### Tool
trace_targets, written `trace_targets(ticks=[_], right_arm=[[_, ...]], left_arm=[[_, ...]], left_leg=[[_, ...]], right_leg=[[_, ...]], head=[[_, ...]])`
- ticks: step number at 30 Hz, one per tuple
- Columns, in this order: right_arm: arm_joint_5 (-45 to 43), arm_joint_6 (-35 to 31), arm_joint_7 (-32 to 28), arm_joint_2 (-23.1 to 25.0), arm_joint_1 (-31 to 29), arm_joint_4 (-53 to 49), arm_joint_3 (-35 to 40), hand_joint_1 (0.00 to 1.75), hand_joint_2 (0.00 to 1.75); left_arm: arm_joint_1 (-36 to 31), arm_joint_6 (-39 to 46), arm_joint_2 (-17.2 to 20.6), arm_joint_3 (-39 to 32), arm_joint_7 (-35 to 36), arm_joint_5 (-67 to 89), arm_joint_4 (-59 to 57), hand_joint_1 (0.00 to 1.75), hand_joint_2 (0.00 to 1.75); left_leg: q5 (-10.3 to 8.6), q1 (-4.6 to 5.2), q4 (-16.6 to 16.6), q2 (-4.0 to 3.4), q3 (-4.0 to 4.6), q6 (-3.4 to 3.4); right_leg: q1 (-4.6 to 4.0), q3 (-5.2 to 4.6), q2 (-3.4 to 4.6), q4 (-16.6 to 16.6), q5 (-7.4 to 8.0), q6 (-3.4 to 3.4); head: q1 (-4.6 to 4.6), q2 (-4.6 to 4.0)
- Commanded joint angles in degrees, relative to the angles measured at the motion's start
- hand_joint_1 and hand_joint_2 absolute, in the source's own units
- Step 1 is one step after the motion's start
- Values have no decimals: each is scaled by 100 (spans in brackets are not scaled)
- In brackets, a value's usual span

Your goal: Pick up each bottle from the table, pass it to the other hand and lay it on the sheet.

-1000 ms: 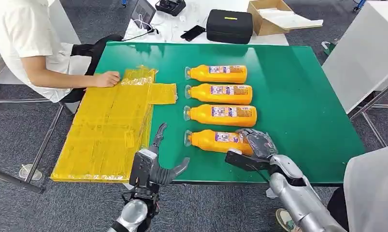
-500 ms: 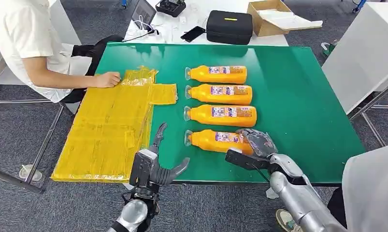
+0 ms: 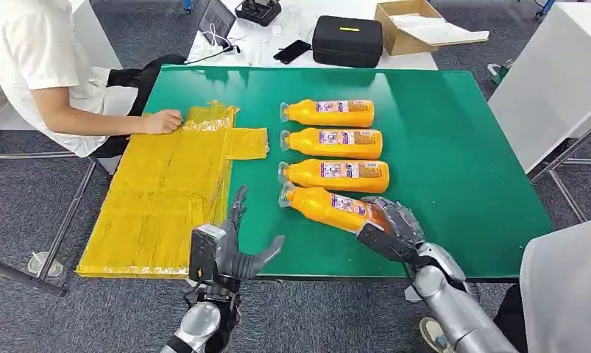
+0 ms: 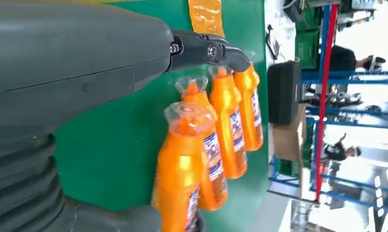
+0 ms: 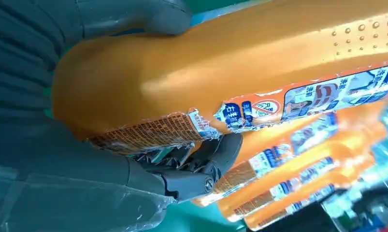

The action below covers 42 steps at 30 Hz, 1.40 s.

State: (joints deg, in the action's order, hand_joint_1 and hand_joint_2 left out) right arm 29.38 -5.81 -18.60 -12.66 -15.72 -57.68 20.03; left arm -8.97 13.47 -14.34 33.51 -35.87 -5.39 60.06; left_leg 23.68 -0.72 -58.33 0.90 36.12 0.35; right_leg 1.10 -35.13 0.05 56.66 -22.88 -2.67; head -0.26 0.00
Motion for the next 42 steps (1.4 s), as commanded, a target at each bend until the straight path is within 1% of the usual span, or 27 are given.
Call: trace_targets(ticks=[1, 5, 8, 9, 11, 12, 16, 17, 18, 20, 21, 22, 24, 26, 27, 28, 32, 35, 36, 37, 40, 41, 42], right_arm=[[-290, -176, -194, 454, 256, -128, -525, 175, 175], [-307, -219, -238, 487, 203, -69, -571, 175, 175], [-320, -306, -308, 526, 198, -83, -614, 162, 175], [-332, -328, -327, 537, 199, -104, -627, 175, 175], [-382, -368, -391, 590, 199, -194, -663, 175, 175], [-449, -398, -466, 655, 206, -285, -697, 175, 175], [-485, -391, -491, 731, 186, -371, -681, 175, 175], [-620, -368, -605, 779, 210, -436, -724, 175, 175], [-683, -359, -680, 818, 221, -480, -740, 175, 175], [-887, -323, -926, 988, 321, -740, -727, 175, 175], [-905, -322, -945, 1036, 375, -841, -687, 175, 175], [-911, -324, -937, 1039, 414, -939, -659, 175, 175], [-911, -324, -937, 1039, 414, -939, -659, 175, 175], [-931, -334, -939, 1029, 451, -992, -656, 175, 175], [-952, -339, -938, 1031, 472, -1048, -633, 173, 175], [-980, -348, -919, 1021, 494, -1084, -611, 175, 175], [-1015, -378, -881, 996, 543, -1087, -606, 175, 175], [-1079, -406, -947, 979, 630, -1247, -593, 175, 175], [-1086, -412, -947, 977, 646, -1290, -592, 173, 175], [-1093, -413, -946, 970, 669, -1362, -579, 175, 175], [-1123, -297, -949, 958, 706, -1467, -451, 175, 175], [-1137, -249, -960, 990, 703, -1476, -384, 171, 175], [-1133, -238, -962, 1022, 694, -1473, -338, 175, 175]], left_arm=[[90, -737, 185, 177, 414, -772, 92, 0, 175], [48, -667, 223, 273, 443, -820, 93, 0, 175], [97, -931, 262, 298, 524, -1067, 212, 0, 175], [109, -999, 274, 305, 550, -1128, 249, 0, 175], [132, -1109, 311, 342, 597, -1212, 321, 0, 175], [125, -1203, 334, 371, 640, -1257, 318, 0, 175], [108, -1319, 353, 383, 679, -1327, 267, 0, 175], [81, -1476, 357, 398, 696, -1415, 207, 0, 175], [70, -1488, 355, 395, 692, -1419, 175, 0, 175], [32, -1482, 339, 386, 689, -1418, 87, 0, 175], [17, -1472, 328, 371, 681, -1425, 57, 0, 175], [6, -1467, 321, 364, 676, -1426, 31, 0, 175], [6, -1467, 321, 364, 676, -1426, 31, 0, 175], [6, -1459, 315, 354, 674, -1427, 29, 0, 175], [4, -1451, 314, 345, 670, -1430, 28, 0, 175], [1, -1433, 313, 334, 661, -1433, 21, 0, 175], [-3, -1390, 304, 301, 670, -1457, -65, 0, 175], [-32, -1330, 242, 227, 763, -1596, -350, 0, 175], [-39, -1322, 233, 221, 763, -1615, -394, 0, 175], [-55, -1307, 220, 202, 749, -1648, -458, 0, 175], [-119, -1312, 175, 105, 578, -1728, -465, 0, 175], [-162, -1366, 167, 65, 555, -1789, -427, 0, 175], [-189, -1415, 166, 46, 565, -1831, -404, 0, 175]], left_leg=[[6, -4, 6, -10, -18, -1], [4, -2, 3, -11, -2, 2], [7, -3, 5, -16, -9, 2], [3, -1, 4, -8, 0, 0], [11, -3, 4, -21, -13, 0], [4, -1, 3, -11, 6, -1], [7, 0, 4, -22, 3, -1], [7, -2, 3, -18, 4, -1], [8, -2, 4, -22, 0, -1], [1, -1, 3, -7, 14, 0], [5, -1, 3, -13, 6, 0], [9, -2, 3, -21, -2, 0], [2, -1, 3, -8, 14, 0], [9, -2, 3, -17, -3, 0], [5, 0, 4, -11, 6, -1], [2, 0, 4, -5, 13, 0], [4, -1, 5, -4, 7, 1], [8, -2, 5, -11, -1, 2], [4, 0, 5, -4, 10, 1], [7, 0, 6, -9, 0, 1], [4, -1, 5, -4, 9, 0], [7, -2, 3, -7, 4, 0], [8, -2, 3, -8, 2, 0]], right_leg=[[-7, 17, 2, -6, -4, 15], [-6, 4, 6, -3, -2, 8], [-8, 11, 8, -5, -4, 15], [-3, 4, 4, -3, -3, 11], [-7, 14, 12, -4, -6, 20], [-2, -3, 9, -1, -2, 11], [-2, -4, 18, -1, -2, 14], [-4, -3, 14, -3, -2, 13], [-5, -2, 16, -3, -3, 15], [-2, -13, 5, -1, -1, 8], [-3, -6, 10, -2, -3, 12], [-5, 0, 15, -2, -5, 17], [-2, -13, 7, -1, -2, 9], [-6, 3, 10, -2, -6, 17], [-2, -7, 7, -1, -4, 13], [-2, -12, 3, -1, -3, 10], [-3, -4, 2, -5, -4, 12], [-5, 4, 6, -6, -6, 15], [-2, -6, 1, -4, -4, 11], [-3, 2, 4, -4, -7, 16], [-3, -6, 1, -3, -5, 13], [-5, -1, 2, -2, -7, 16], [-5, 0, 3, -2, -7, 16]], head=[[0, 0], [0, 0], [0, 0], [0, 0], [0, 0], [-2, 0], [0, 0], [0, 0], [-2, 0], [-2, 0], [0, 0], [0, 0], [0, 0], [0, 0], [-2, 0], [0, 0], [0, 0], [0, 0], [2, 2], [0, 0], [0, 0], [2, 0], [0, 0]])
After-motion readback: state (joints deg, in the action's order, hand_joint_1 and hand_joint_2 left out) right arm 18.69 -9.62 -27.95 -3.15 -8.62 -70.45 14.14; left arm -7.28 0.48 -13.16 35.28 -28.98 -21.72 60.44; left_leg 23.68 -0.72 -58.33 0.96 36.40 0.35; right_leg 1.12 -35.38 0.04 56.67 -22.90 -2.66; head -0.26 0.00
